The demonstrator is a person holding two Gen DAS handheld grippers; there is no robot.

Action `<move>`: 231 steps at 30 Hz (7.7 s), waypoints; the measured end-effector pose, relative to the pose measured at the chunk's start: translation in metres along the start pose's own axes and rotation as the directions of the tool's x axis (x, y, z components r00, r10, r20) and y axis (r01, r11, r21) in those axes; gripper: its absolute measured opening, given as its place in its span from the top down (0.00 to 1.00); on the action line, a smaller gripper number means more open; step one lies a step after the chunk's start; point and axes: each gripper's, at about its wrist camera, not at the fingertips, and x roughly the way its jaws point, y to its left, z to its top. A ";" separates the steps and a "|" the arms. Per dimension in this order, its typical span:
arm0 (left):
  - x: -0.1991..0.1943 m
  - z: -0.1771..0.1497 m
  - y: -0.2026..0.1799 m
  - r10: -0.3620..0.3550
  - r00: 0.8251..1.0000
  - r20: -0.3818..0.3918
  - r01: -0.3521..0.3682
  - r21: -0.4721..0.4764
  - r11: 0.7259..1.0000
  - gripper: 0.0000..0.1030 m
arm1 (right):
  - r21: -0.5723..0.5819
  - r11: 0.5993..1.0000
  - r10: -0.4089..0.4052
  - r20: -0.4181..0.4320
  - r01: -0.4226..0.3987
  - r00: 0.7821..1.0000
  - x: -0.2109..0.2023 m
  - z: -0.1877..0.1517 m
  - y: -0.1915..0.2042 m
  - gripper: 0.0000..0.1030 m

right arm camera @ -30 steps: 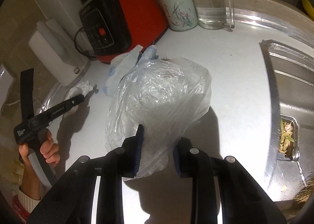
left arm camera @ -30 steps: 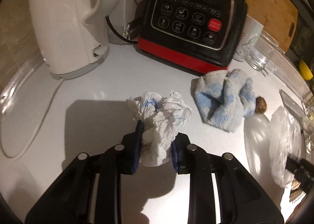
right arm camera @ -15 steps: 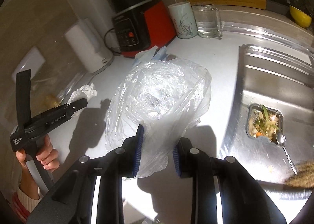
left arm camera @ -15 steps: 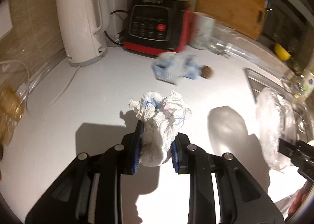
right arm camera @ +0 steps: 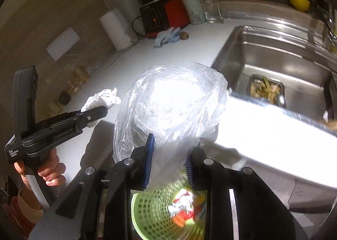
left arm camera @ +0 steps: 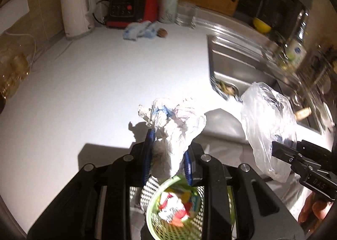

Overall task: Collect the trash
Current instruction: 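Drop the tissue into the basket with the left gripper while the right gripper drops the plastic bag, then move the left gripper toward the blue-white cloth while the right gripper moves toward the brown ball, then grasp the blue-white cloth with the left gripper, then grasp the brown ball with the right gripper, then carry the cloth with the left gripper while the right gripper carries the ball, both over the basket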

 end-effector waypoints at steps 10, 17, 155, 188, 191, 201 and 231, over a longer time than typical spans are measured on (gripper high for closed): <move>0.004 -0.101 -0.061 -0.052 0.991 -0.122 0.056 0.034 0.998 0.76 | 0.035 0.999 0.001 -0.020 -0.001 1.000 -0.048 -0.065 -0.023 0.71; 0.027 -0.135 -0.083 -0.058 0.978 -0.199 0.070 0.054 0.996 0.75 | 0.037 0.999 -0.005 -0.020 0.006 1.000 -0.067 -0.079 -0.030 0.71; 0.266 0.262 0.144 0.045 0.999 0.025 -0.043 -0.055 0.998 0.69 | -0.183 0.979 -0.100 -0.071 0.086 0.992 0.301 0.296 -0.020 0.02; 0.214 0.192 0.149 0.085 0.996 0.010 -0.082 -0.167 0.983 0.73 | -0.169 0.968 -0.203 -0.090 0.186 0.975 0.298 0.288 0.004 0.68; 0.197 0.166 0.139 0.092 0.996 0.000 -0.090 -0.189 0.978 0.74 | -0.162 0.976 -0.158 -0.090 0.142 0.983 0.272 0.264 0.011 0.68; 0.113 0.057 0.134 0.144 0.989 -0.021 -0.144 -0.247 0.958 0.75 | -0.177 0.984 -0.041 -0.114 0.021 0.993 0.187 0.158 0.060 0.68; -0.089 -0.121 -0.015 0.089 0.996 0.026 -0.084 -0.147 0.985 0.75 | -0.213 0.973 0.082 -0.042 -0.089 0.996 -0.055 -0.043 0.064 0.67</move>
